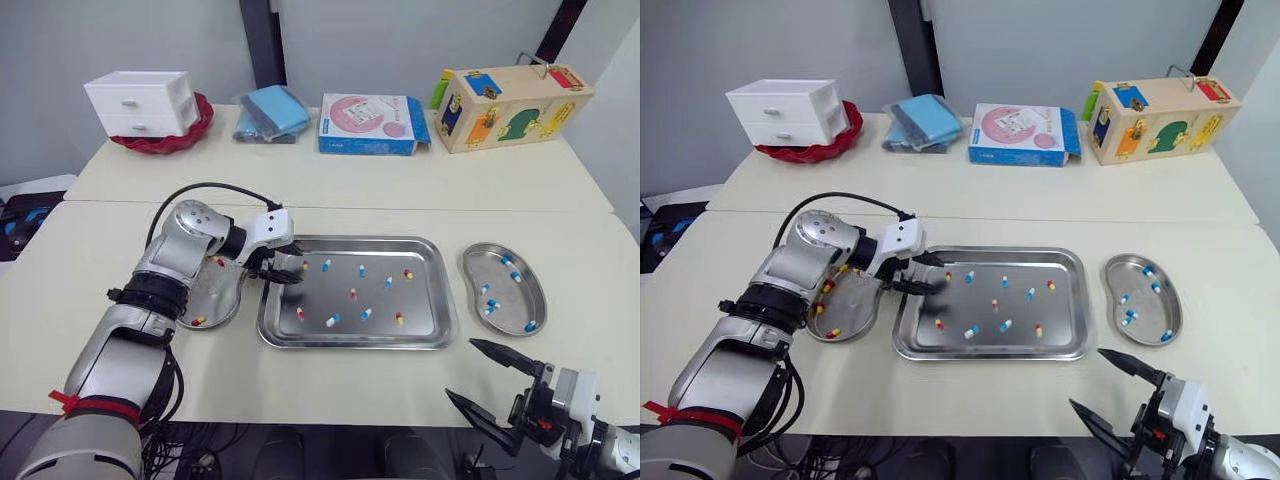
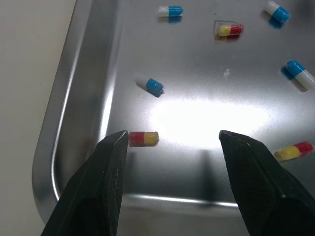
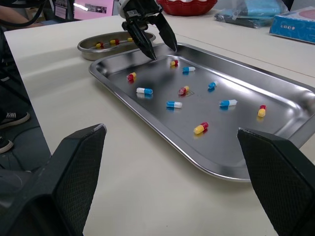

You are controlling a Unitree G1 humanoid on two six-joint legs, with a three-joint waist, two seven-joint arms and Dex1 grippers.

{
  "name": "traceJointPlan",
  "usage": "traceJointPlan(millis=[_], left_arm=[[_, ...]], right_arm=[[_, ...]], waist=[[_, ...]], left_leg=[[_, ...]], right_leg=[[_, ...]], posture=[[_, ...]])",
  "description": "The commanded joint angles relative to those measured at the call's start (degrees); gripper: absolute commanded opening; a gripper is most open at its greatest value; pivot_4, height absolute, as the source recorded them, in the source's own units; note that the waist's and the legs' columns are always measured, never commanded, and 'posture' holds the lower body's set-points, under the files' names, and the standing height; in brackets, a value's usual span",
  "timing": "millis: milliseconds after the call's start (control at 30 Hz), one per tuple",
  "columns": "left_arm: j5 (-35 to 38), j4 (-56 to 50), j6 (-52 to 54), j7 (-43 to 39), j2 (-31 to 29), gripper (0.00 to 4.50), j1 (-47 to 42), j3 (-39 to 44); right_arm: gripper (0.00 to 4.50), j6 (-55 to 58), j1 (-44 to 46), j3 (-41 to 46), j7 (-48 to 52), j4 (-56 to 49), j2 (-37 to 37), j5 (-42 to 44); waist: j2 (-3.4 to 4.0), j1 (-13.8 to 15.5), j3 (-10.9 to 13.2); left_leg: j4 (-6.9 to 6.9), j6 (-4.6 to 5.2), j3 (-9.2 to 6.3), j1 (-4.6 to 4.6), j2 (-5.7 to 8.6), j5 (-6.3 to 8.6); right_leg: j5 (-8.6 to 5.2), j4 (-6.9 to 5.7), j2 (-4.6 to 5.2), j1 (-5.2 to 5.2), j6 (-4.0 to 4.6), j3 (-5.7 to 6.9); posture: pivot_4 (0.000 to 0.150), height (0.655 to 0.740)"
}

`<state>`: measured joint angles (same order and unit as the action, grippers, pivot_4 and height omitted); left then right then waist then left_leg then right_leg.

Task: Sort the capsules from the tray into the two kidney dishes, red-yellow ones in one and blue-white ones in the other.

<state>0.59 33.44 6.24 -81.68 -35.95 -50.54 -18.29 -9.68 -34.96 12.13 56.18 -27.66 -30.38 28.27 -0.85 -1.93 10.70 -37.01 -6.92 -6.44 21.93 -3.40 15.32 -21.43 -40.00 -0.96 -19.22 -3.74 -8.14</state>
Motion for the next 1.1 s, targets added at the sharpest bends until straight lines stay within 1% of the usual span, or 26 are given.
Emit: traceJointPlan(millis=[33, 100, 167, 233, 333, 533, 833, 1100], left_arm=[[4.07, -7.85, 2.62, -4.61, -2.58, 3.01, 1.48, 2.6], [6.94, -15.96, 5.83, -8.16, -5.76, 3.01, 5.56, 3.02], [8.05, -21.74, 7.31, -9.61, -8.22, 3.01, 8.83, 2.91], [7.64, -24.4, 7.5, -9.28, -9.41, 3.01, 10.73, 2.58], [6.89, -26.66, 7.43, -7.67, -9.26, 3.01, 12.97, 2.25], [4.17, -26.95, 4.62, -4.62, -8.28, 3.01, 15.38, 0.68], [2.1, -25.15, 3.02, -2.59, -6.22, 3.01, 14.99, -0.82], [0.29, -23.26, 0.62, -1.75, -5.94, 3.01, 15.53, -1.94]], right_arm=[[4.5, -0.53, -0.46, 0.45, -0.46, -2.24, -0.06, 0.54], [4.5, -0.63, -0.46, 0.61, -0.48, -2.09, -0.14, 0.51], [4.5, -0.62, -0.37, 0.69, -0.54, -1.97, -0.19, 0.55], [4.5, -0.65, -0.31, 0.63, -0.59, -1.91, -0.2, 0.51], [4.5, -0.73, -0.04, 0.51, -0.52, -1.58, -0.2, 0.45], [4.5, -0.92, 0.0, 0.34, -0.34, -1.19, -0.11, 0.25], [4.5, -1.35, -0.65, 0.36, -0.38, -1.09, 0.12, -0.07], [4.5, -1.83, -1.3, 0.24, -0.61, -1.41, 0.36, -0.33]], waist=[[0.0, -0.02, 0.0], [0.02, -0.37, -0.01], [0.04, -0.9, -0.01], [0.04, -0.82, -0.01], [0.03, -0.26, -0.02], [0.02, 0.15, -0.02], [0.03, 0.11, -0.01], [0.03, 0.1, -0.02]], left_leg=[[0.01, 0.0, 0.0, -0.01, 0.0, 0.0], [0.03, 0.0, 0.0, -0.01, -0.01, 0.0], [0.06, -0.02, 0.03, -0.02, -0.06, -0.01], [0.03, -0.01, 0.02, -0.03, -0.06, -0.01], [-0.05, 0.0, 0.01, -0.07, -0.03, -0.01], [-0.05, 0.01, 0.01, -0.06, -0.02, -0.01], [-0.05, 0.01, 0.01, -0.06, -0.02, -0.01], [-0.04, 0.01, 0.01, -0.07, -0.02, -0.01]], right_leg=[[0.0, 0.0, 0.0, 0.0, 0.0, 0.0], [0.0, 0.01, 0.0, -0.01, 0.01, 0.0], [-0.01, 0.01, 0.0, -0.01, 0.01, -0.02], [-0.01, -0.01, 0.0, 0.02, 0.01, 0.01], [0.01, -0.02, 0.0, 0.11, -0.01, 0.01], [0.02, 0.0, 0.0, 0.1, -0.04, 0.01], [0.02, 0.0, 0.01, 0.09, -0.04, 0.01], [0.02, 0.0, 0.0, 0.09, -0.04, 0.01]], posture=[[0.15, 0.74], [0.15, 0.74], [0.15, 0.74], [0.15, 0.74], [0.15, 0.74], [0.15, 0.74], [0.15, 0.74], [0.15, 0.74]])
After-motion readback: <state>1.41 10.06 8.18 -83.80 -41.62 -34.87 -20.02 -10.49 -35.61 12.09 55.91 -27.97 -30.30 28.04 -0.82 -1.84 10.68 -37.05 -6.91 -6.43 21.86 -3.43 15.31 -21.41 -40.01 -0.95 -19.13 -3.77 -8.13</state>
